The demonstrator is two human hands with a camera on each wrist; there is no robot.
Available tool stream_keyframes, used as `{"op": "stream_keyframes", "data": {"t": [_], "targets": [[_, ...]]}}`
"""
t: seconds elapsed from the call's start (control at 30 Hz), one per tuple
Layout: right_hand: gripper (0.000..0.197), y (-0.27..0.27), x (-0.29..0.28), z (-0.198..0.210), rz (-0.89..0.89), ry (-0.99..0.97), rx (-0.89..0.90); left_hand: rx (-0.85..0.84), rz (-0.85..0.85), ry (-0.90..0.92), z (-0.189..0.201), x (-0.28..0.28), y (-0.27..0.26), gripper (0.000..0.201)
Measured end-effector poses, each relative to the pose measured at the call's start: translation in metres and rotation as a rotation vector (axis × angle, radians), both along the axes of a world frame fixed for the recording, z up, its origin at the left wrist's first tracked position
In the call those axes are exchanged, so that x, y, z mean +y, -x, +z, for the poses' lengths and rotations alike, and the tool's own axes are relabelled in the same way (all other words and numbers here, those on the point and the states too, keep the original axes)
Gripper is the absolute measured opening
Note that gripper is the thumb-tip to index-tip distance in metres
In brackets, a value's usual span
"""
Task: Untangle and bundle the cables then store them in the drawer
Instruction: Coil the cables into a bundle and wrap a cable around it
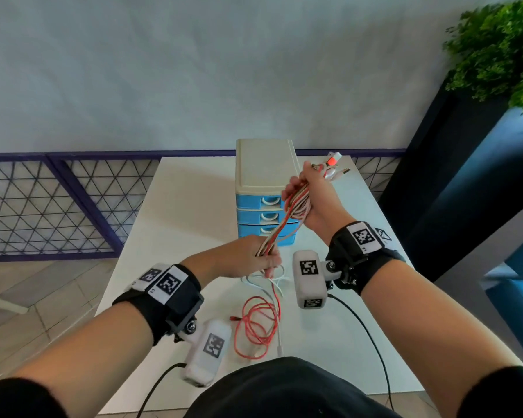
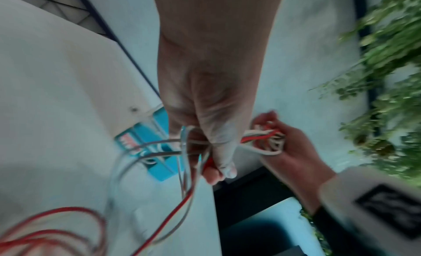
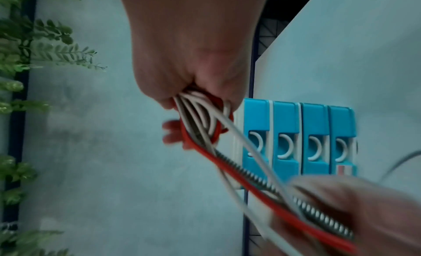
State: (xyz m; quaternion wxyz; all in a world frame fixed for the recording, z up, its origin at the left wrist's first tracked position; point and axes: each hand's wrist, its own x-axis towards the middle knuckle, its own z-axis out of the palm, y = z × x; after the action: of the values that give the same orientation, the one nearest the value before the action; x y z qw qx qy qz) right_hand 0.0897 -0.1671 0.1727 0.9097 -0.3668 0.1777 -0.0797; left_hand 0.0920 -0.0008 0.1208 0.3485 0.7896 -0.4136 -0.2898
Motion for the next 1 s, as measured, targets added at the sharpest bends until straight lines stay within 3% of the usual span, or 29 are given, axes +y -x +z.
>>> {"op": "stream_keyframes", "data": {"t": [0.1,0.3,0.43,0.6,0.63,0.67,0.73,0.8,0.83,0.9,1.0], "targets": [[0.038,-0.002,-0.01,0.007,-0.1,-0.044,-0.027,0.076,0.075,0.048,-0.022,0.016,0.003,0.018],[0.038,-0.003,-0.034,0.032,-0.167,0.014,-0.112,-0.143,0.194,-0.264,-0.08,0.059,-0.009,0.019],[0.035,-0.003,-0.022,0.034,-0.136,0.053,-0.087,-0.286,0.18,-0.416,-0.081,0.058,-0.017,0.018],[0.035,0.001,-0.007,0.033,-0.127,0.148,-0.083,-0.256,0.219,-0.534,-0.071,0.059,-0.025,0.017],[0.035,0.003,-0.004,0.032,-0.128,0.171,-0.081,-0.225,0.208,-0.527,-0.067,0.057,-0.026,0.03],[0.036,0.003,-0.002,0.03,-0.126,0.19,-0.076,-0.167,0.198,-0.464,-0.061,0.054,-0.027,0.059],[0.036,0.003,0.0,0.026,-0.11,0.216,-0.057,0.068,0.212,-0.121,-0.043,0.044,-0.028,0.108],[0.036,0.002,0.003,0.021,-0.084,0.241,-0.036,0.248,0.219,0.206,-0.022,0.033,-0.027,0.118],[0.036,0.002,0.005,0.018,-0.074,0.255,-0.032,0.228,0.215,0.274,-0.012,0.025,-0.026,0.113],[0.034,0.002,0.011,0.014,-0.051,0.278,-0.03,0.059,0.198,0.209,0.01,0.01,-0.018,0.089],[0.033,0.003,0.018,0.013,-0.013,0.271,-0.046,0.019,0.091,0.178,0.023,-0.011,-0.005,0.026]]}}
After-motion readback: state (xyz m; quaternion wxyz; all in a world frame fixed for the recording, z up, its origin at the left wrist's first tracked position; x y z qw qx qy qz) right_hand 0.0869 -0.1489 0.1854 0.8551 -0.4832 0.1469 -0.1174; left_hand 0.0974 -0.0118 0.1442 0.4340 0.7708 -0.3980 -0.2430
